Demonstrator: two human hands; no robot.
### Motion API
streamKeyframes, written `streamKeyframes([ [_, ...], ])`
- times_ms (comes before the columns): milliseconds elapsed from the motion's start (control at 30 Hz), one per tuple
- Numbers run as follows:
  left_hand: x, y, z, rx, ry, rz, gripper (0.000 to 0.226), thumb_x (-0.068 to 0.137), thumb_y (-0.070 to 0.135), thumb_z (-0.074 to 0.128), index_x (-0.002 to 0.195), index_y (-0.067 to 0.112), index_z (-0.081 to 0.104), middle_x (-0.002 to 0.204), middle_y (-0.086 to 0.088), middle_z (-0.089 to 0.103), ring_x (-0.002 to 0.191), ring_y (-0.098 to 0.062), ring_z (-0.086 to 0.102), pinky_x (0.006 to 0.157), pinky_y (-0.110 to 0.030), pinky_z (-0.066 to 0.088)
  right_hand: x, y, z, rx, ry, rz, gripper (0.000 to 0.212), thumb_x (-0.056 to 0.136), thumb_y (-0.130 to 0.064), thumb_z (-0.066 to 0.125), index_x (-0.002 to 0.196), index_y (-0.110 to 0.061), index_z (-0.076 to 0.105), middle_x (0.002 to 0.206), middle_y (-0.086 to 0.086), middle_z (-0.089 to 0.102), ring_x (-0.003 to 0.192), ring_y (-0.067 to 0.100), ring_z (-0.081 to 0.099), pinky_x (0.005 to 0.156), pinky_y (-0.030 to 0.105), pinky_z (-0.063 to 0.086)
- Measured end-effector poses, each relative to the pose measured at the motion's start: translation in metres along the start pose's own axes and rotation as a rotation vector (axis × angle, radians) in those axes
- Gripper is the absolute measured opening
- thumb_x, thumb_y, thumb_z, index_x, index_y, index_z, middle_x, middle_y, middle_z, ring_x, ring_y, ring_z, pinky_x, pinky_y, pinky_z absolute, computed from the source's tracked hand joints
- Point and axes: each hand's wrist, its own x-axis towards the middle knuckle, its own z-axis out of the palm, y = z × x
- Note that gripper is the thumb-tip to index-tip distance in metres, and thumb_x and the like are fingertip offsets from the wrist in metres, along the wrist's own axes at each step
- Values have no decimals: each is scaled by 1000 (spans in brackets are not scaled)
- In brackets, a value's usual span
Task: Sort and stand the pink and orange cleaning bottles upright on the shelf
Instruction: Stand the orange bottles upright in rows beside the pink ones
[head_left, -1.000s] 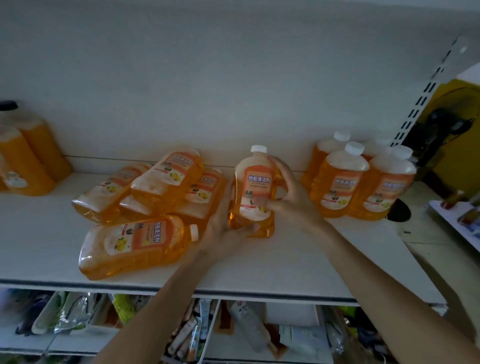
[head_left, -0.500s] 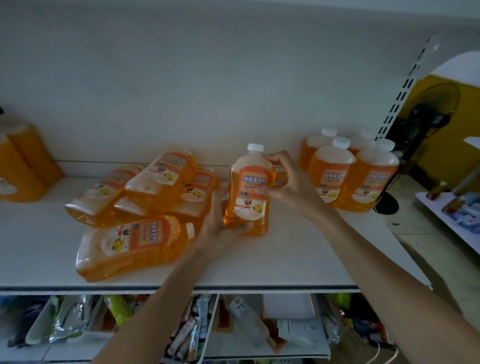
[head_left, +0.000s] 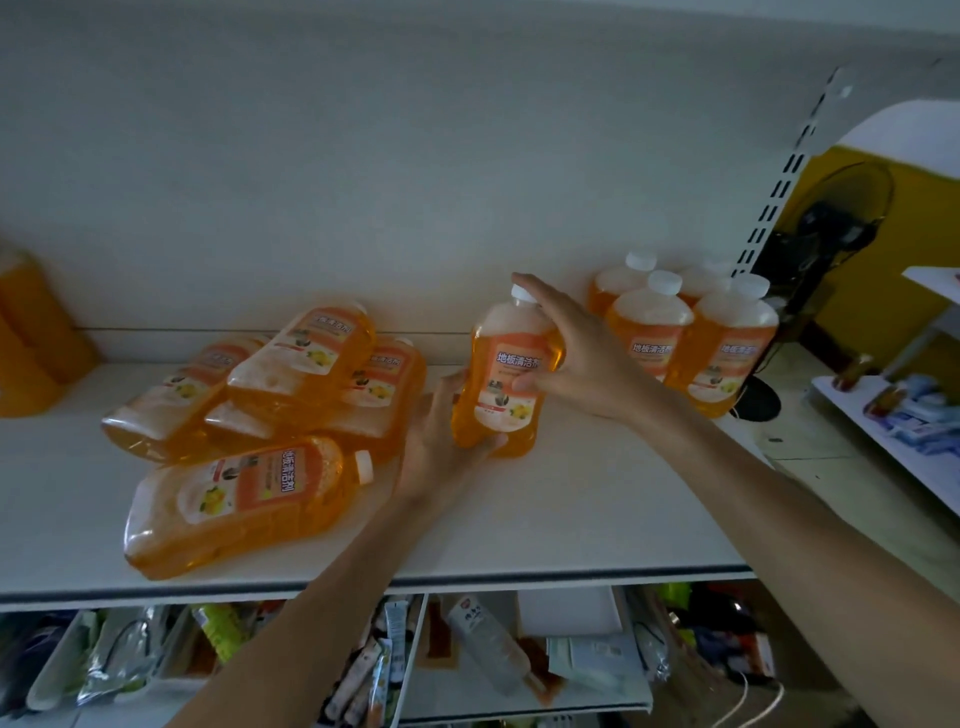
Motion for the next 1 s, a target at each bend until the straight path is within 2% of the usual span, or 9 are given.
streamKeyframes([
  [67,6,5,9,20,58,-2,63,77,19,74,131,18,40,110,8,54,97,-3,55,70,-8,45,1,0,-1,-94,31,4,96,70,-20,81,146,-27,22,144,5,39,126,22,42,99,37,43],
  [133,16,9,19,94,99,-48,59,80,20,70,132,21,41,117,-1,55,106,-17,54,81,-28,48,1,1,-2,-224,62,1,95,71,-23,79,146,-26,21,143,4,40,124,24,43,95,38,44],
  [200,28,6,25,114,74,-77,60,80,22,68,133,27,40,123,-7,53,109,-23,55,87,-38,49,6,5,-5,-333,101,-1,93,70,-26,80,145,-26,23,139,4,45,121,25,44,91,37,43],
  [333,39,7,23,20,-89,-92,66,81,16,68,137,21,35,126,1,51,113,-13,49,85,-27,41,21,16,-12,-427,118,58,89,69,-24,81,139,-23,27,130,6,51,117,27,44,87,38,43],
  [433,40,8,27,189,-118,3,54,85,15,63,134,20,41,128,-3,50,111,-11,48,81,-22,35,31,21,-15,-443,83,64,86,67,-19,81,135,-21,29,124,10,47,110,29,46,78,34,42],
  [533,40,-3,33,331,-166,-23,77,82,19,62,146,27,19,136,-7,42,122,-20,44,91,-26,37,40,23,-20,-436,73,66,87,67,-13,81,135,-19,28,123,12,37,109,26,45,73,32,46],
  [633,42,-7,34,409,-213,-89,77,82,27,61,146,25,17,135,-7,46,124,-23,41,99,-34,38,48,26,-17,-537,66,67,88,68,-7,79,137,-17,25,125,14,35,110,28,45,73,35,50],
  [800,50,-8,35,500,-279,-136,71,82,38,57,143,30,24,128,-13,46,121,-30,42,98,-39,40,59,30,-14,-799,97,75,87,70,-17,78,138,-15,24,126,15,41,115,32,40,89,39,37],
  [1000,50,0,34,530,-318,-169,70,84,39,55,145,34,20,135,-13,38,126,-32,37,101,-37,36,59,29,-13,-873,85,85,88,74,-18,74,142,-13,18,128,17,39,116,34,37,91,42,34],
])
